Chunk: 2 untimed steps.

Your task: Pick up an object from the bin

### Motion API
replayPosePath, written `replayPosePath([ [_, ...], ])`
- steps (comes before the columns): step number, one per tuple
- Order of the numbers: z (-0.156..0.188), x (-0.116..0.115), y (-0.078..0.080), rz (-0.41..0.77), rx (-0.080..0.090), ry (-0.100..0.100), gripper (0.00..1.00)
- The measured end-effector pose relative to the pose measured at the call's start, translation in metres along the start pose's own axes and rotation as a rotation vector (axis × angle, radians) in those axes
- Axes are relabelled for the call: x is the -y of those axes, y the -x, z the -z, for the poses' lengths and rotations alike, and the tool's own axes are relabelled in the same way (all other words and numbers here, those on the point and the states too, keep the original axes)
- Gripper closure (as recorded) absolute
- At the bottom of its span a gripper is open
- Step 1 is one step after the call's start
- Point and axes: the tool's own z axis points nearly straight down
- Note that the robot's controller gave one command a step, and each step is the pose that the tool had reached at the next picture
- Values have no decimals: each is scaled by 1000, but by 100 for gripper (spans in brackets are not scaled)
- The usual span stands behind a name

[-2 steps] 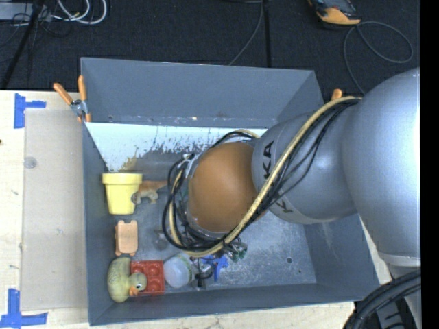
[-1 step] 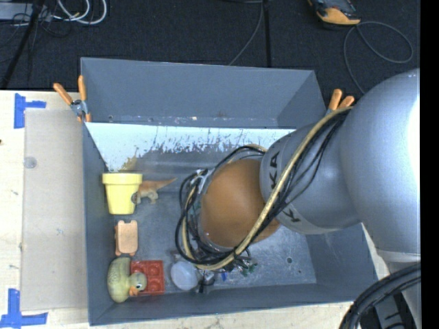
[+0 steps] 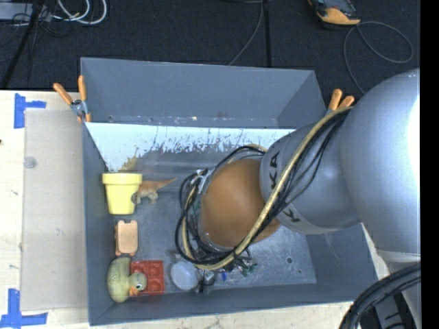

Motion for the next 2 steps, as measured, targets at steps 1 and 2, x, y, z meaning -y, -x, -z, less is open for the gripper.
replayPosePath([
  [1,4,-1,-1,0,-5,2,100],
  [2,24,-2,-3,0,-11,4,100],
])
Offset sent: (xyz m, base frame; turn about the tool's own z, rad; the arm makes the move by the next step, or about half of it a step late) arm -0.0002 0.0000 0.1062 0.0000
